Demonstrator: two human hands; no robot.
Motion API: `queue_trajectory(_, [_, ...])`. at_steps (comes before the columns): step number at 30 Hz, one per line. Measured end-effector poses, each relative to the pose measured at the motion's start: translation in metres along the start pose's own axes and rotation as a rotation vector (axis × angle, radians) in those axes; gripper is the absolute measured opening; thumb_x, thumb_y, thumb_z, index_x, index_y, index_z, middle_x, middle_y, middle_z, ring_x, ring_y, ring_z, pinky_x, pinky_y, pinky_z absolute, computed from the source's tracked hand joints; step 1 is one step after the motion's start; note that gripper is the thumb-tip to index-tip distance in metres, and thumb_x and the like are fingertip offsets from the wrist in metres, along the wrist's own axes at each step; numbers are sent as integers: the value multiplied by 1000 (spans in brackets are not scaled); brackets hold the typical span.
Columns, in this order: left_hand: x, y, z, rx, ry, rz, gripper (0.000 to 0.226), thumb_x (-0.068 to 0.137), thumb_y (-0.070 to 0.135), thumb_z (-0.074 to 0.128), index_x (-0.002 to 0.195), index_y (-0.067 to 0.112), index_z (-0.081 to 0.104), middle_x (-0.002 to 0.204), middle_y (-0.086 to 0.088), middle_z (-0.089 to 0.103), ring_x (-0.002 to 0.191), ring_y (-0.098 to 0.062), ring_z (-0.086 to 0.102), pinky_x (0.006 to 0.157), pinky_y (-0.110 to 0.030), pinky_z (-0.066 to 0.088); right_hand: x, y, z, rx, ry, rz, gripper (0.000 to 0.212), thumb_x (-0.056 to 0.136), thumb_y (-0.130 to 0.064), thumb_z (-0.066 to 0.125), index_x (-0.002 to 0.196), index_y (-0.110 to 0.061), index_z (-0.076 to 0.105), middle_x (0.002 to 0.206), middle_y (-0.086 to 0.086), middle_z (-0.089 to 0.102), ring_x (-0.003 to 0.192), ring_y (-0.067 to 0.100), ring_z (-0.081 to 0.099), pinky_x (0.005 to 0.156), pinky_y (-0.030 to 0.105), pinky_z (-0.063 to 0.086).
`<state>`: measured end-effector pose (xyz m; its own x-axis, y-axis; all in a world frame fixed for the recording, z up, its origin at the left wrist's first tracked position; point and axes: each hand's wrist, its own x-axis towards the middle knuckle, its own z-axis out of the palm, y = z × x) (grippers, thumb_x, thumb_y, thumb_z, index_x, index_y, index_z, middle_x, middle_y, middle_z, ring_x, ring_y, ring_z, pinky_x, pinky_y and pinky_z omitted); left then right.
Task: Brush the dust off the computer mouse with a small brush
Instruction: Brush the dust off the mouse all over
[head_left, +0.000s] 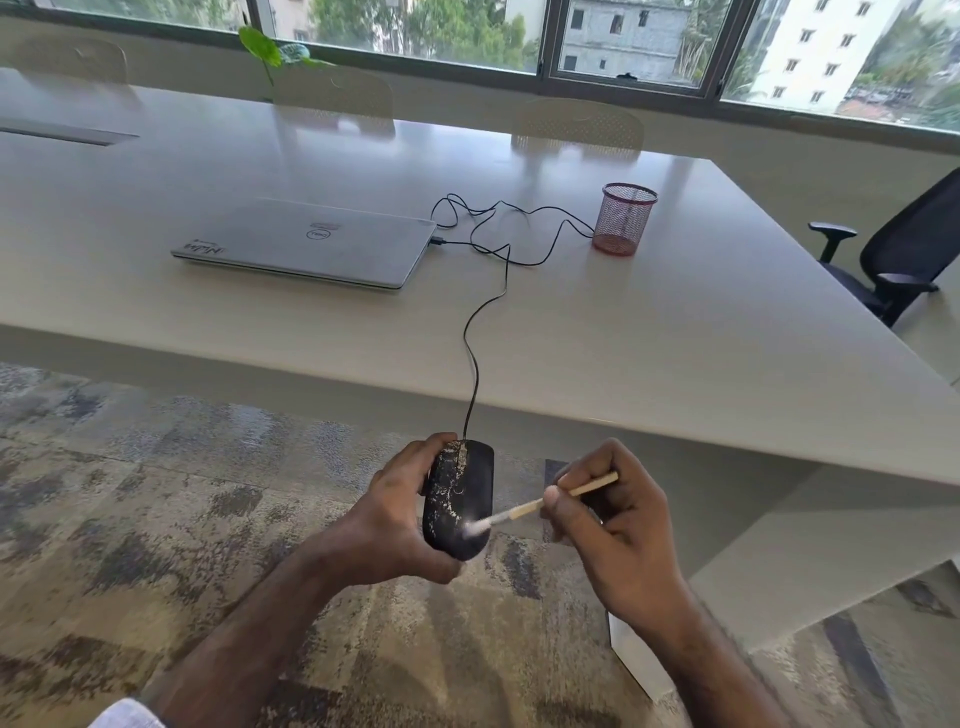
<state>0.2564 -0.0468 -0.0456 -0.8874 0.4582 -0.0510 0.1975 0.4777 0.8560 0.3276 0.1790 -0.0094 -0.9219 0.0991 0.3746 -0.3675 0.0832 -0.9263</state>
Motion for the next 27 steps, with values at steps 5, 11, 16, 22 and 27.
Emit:
queue_trajectory(5, [0,-1,0,31,-1,-2,116,47,26,91,151,32,39,132,6,53,123,-21,57,102,-47,56,-2,3,1,-52,-94,1,13,86,-18,69,83,-23,57,69,19,57,55,42,48,46,47,41])
queue_trajectory(11, [-1,0,0,47,7,3,111,47,31,90,146,38,40,130,10,52,123,-19,55,103,-46,55,-3,3,3,-33,-77,-12,13,85,-22,71,82,-25,58,70,16,61,54,38,54,45,44,47])
queue_trajectory(16, [-1,-1,0,63,-1,-2,115,47,27,90,149,34,38,130,9,52,123,-21,55,104,-48,55,-4,3,7,-59,-128,-10,12,88,-23,70,86,-22,58,76,15,62,60,33,53,51,39,46])
queue_trajectory(22, [-1,0,-1,73,3,-15,120,46,32,91,153,33,36,131,10,48,125,-23,52,103,-46,55,-3,1,0,-24,-161,-43,24,84,2,63,84,-21,55,71,17,54,58,42,41,49,47,36])
queue_trajectory(27, [-1,0,0,71,-4,-9,118,49,24,93,153,31,37,132,9,50,126,-22,54,106,-49,54,-4,-2,6,-26,-178,-44,12,88,-17,67,86,-24,57,78,14,60,63,40,49,53,42,42])
